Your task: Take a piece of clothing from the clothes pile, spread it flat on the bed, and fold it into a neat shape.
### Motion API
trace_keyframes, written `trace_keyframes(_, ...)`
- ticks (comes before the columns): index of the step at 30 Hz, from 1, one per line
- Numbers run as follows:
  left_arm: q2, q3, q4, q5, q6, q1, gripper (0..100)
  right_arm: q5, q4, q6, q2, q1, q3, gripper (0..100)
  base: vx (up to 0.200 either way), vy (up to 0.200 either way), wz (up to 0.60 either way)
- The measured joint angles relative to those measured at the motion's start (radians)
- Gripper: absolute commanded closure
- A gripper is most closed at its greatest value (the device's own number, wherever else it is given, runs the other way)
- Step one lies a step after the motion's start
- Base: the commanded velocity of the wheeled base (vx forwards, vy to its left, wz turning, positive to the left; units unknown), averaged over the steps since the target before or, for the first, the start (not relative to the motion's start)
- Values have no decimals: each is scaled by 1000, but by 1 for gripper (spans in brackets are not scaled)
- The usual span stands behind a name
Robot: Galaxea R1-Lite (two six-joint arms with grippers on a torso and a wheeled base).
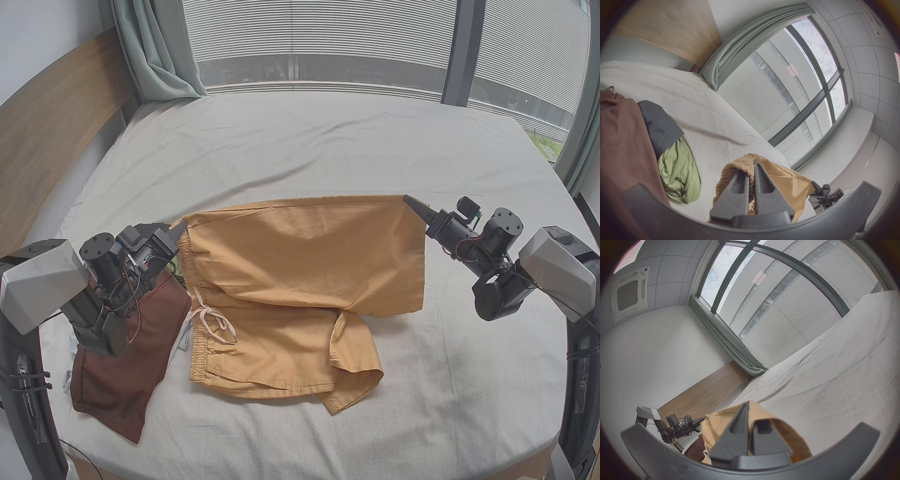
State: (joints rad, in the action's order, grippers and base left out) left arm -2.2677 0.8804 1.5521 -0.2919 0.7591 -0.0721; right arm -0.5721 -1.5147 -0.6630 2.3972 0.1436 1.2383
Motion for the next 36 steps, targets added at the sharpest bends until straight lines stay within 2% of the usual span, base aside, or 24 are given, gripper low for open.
trace_keyframes(16,-90,108,0,1,71,0,100,0,79,0,96,-5,191,100,0,0,0)
trace_keyframes(36,-179,237,-1,2,83,0,100,6,208,5,176,-3,393,100,0,0,0)
